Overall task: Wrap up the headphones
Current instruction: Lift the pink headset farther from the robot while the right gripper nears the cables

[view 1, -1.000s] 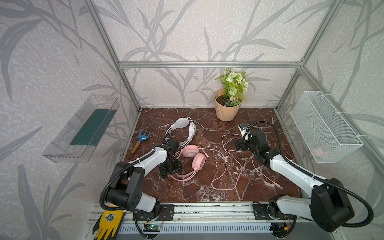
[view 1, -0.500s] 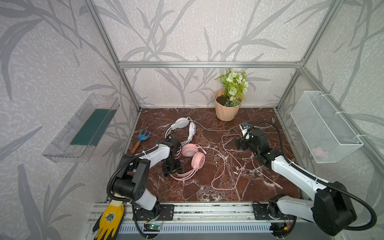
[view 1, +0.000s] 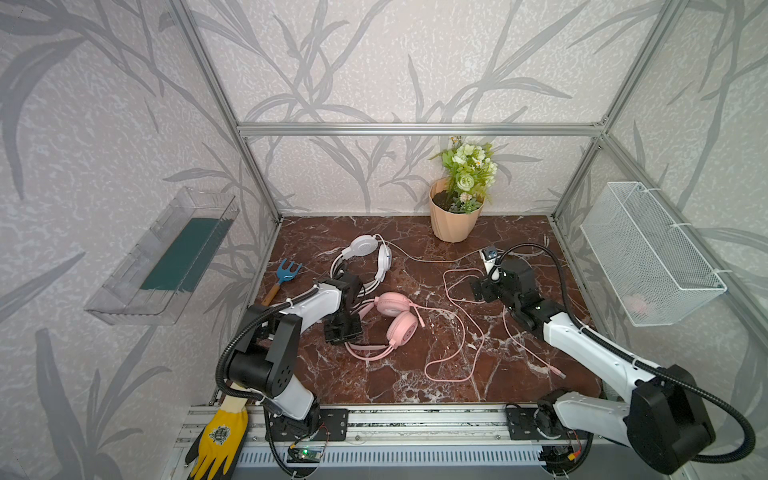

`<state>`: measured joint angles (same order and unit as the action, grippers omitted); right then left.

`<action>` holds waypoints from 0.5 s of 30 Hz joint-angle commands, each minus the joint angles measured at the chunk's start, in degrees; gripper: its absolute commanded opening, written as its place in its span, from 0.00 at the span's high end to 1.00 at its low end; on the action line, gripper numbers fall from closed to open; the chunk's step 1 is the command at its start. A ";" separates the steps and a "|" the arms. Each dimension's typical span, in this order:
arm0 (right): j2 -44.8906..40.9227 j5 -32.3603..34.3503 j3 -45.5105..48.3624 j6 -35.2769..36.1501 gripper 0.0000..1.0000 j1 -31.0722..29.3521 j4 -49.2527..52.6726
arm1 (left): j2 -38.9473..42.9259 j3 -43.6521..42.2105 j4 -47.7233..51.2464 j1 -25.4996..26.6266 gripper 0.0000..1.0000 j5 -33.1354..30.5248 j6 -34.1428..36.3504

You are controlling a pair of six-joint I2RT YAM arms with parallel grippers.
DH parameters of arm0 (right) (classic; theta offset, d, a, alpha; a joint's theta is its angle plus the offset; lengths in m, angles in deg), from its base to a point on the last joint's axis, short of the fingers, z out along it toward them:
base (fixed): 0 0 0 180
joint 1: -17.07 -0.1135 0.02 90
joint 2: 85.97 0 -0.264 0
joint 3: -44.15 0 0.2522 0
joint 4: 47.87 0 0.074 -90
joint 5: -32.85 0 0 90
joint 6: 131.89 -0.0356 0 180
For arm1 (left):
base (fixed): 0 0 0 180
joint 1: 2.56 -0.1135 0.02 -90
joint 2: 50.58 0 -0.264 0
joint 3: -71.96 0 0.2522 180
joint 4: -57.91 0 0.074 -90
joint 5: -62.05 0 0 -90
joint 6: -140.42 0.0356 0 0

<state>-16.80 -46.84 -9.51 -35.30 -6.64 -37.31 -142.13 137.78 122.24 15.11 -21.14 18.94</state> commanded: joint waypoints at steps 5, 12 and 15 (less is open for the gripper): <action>-0.79 0.77 1.22 0.08 0.01 -0.31 -1.63 | 1.77 6.33 5.26 0.30 1.00 -4.74 7.63; -2.84 1.25 1.31 -0.40 0.01 -0.33 -1.11 | 4.42 9.36 6.33 0.24 1.00 -2.76 6.91; -3.68 -2.82 0.82 1.27 0.01 -0.38 0.93 | 5.06 11.36 6.98 0.17 1.00 -1.81 7.08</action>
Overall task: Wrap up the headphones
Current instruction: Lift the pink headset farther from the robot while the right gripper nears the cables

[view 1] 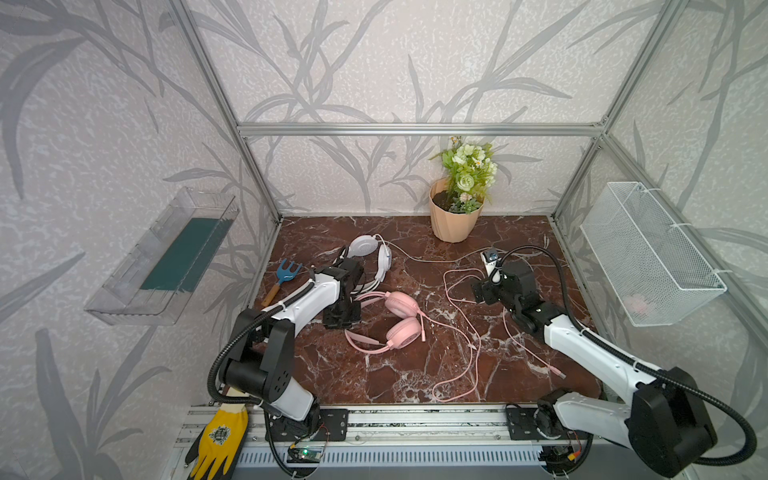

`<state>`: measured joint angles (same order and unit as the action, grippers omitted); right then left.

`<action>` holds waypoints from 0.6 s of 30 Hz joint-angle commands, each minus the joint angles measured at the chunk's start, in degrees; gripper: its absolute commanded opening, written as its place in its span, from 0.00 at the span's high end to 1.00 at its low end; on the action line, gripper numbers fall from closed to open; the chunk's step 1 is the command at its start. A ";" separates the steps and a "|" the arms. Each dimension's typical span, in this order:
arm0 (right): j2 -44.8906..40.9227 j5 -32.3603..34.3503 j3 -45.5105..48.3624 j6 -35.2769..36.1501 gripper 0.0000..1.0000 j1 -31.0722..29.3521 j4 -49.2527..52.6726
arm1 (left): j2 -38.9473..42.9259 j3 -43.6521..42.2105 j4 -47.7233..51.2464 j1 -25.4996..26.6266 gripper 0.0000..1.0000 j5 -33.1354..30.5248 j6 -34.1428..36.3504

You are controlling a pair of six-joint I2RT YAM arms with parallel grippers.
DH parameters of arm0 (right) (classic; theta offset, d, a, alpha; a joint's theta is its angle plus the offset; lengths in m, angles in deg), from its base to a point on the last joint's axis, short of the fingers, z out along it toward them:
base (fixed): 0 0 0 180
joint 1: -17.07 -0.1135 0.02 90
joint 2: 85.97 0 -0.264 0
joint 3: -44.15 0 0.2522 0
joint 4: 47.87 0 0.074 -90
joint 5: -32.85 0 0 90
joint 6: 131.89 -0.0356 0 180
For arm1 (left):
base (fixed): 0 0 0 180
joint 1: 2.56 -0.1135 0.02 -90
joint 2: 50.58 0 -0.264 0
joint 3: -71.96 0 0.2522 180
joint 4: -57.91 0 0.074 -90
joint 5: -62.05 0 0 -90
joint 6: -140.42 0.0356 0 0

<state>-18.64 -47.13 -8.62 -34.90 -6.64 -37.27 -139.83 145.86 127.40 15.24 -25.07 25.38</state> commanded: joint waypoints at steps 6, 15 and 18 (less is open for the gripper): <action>-3.49 -13.45 -1.85 1.64 0.01 -0.07 6.34 | 2.73 8.62 5.08 -0.64 1.00 1.98 1.72; -3.67 -26.46 0.67 -1.67 0.01 0.37 2.42 | 0.90 14.89 8.08 -5.45 1.00 6.99 3.76; -1.70 -29.31 0.31 -2.79 0.01 0.33 1.27 | 0.82 16.50 7.95 -6.77 1.00 8.94 4.00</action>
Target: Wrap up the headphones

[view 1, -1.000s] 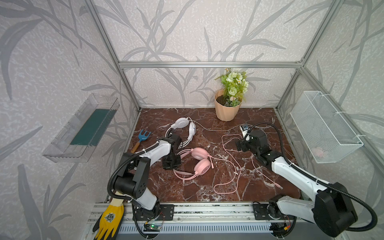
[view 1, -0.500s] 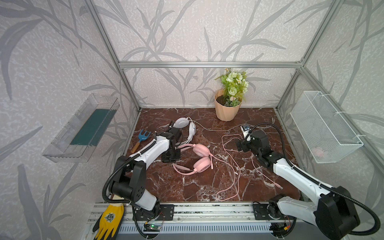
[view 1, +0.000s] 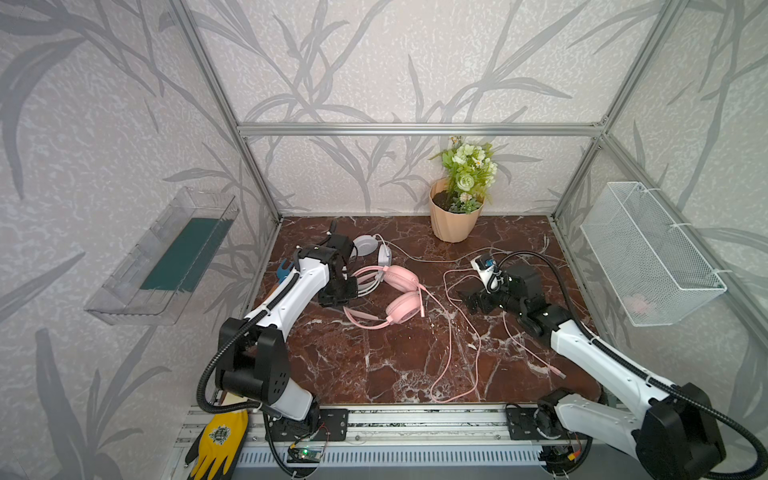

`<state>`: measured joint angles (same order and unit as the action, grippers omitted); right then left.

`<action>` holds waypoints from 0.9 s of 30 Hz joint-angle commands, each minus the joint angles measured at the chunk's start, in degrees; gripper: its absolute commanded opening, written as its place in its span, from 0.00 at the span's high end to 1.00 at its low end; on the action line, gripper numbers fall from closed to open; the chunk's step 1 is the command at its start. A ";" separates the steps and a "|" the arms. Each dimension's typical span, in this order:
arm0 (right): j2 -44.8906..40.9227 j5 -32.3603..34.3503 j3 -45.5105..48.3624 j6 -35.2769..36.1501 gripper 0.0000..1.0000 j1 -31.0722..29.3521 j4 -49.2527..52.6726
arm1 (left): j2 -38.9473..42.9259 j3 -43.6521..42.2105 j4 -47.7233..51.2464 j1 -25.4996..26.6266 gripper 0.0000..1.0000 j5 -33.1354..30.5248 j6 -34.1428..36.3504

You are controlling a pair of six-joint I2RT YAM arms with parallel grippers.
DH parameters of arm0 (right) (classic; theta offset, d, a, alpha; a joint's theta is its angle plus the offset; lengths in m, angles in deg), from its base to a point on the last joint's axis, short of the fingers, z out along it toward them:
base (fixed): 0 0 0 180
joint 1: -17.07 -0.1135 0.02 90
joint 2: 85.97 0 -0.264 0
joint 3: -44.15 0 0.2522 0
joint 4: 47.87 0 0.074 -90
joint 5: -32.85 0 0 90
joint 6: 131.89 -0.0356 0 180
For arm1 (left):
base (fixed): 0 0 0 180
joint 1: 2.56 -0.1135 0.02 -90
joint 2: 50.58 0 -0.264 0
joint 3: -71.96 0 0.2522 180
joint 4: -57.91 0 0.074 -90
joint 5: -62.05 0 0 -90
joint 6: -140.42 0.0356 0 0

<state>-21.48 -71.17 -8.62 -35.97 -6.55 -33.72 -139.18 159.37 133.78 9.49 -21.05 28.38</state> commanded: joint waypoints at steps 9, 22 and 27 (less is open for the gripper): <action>8.93 -11.26 1.17 -7.70 0.01 -0.67 -11.35 | 0.35 7.49 2.59 -2.45 1.00 5.95 0.52; 12.87 -3.92 5.82 -13.35 0.01 -5.30 -21.62 | -0.61 9.43 1.81 -4.58 1.00 7.29 -0.44; 13.28 -3.34 5.78 -13.36 0.01 -5.84 -20.63 | -0.94 10.46 0.47 -4.98 1.00 8.61 -0.89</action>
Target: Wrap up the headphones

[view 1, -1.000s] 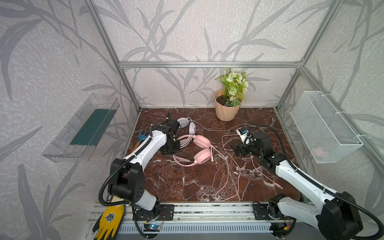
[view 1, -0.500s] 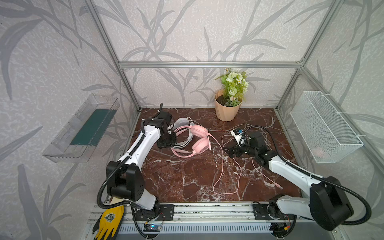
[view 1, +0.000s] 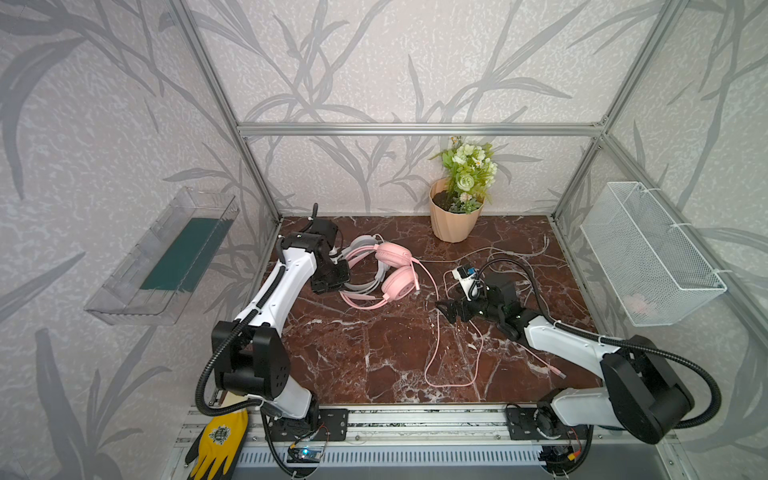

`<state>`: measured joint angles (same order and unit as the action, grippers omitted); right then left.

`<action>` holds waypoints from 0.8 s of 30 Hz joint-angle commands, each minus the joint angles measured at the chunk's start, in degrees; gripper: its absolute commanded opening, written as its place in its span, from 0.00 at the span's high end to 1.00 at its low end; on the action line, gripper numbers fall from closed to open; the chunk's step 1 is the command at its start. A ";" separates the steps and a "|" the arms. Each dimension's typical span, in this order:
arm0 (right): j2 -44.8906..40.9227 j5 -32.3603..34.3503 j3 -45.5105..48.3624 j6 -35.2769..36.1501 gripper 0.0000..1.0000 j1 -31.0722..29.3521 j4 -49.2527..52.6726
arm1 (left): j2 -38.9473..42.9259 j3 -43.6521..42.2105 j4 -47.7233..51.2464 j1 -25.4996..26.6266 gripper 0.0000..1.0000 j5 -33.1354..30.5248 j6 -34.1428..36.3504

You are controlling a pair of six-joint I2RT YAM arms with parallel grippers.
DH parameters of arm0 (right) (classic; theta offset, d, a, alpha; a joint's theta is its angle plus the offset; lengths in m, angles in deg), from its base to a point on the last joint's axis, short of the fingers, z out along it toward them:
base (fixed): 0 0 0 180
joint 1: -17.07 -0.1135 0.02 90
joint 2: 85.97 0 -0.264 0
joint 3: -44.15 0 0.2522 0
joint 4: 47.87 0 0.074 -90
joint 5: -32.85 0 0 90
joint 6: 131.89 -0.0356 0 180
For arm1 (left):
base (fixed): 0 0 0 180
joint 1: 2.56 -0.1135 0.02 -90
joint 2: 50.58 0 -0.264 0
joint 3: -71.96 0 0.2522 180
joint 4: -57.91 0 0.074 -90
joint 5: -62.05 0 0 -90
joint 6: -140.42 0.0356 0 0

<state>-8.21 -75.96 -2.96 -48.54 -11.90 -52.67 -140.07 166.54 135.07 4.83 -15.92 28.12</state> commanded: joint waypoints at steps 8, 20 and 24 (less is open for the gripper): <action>5.65 5.57 0.39 -7.10 0.04 -4.19 -6.86 | -1.12 5.75 -1.58 -0.62 1.00 5.92 -2.28; 10.46 9.05 1.07 -9.52 0.22 -8.56 -11.90 | 0.27 4.89 -6.37 -1.34 1.00 9.98 -8.53; 11.68 8.85 1.41 -11.17 0.31 -8.73 -14.63 | 0.20 5.66 -7.14 -1.44 1.00 9.46 -9.91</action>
<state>2.50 -68.04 -2.12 -58.03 -20.38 -63.30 -141.21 170.02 130.31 3.65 -9.51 20.75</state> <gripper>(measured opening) 0.706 0.048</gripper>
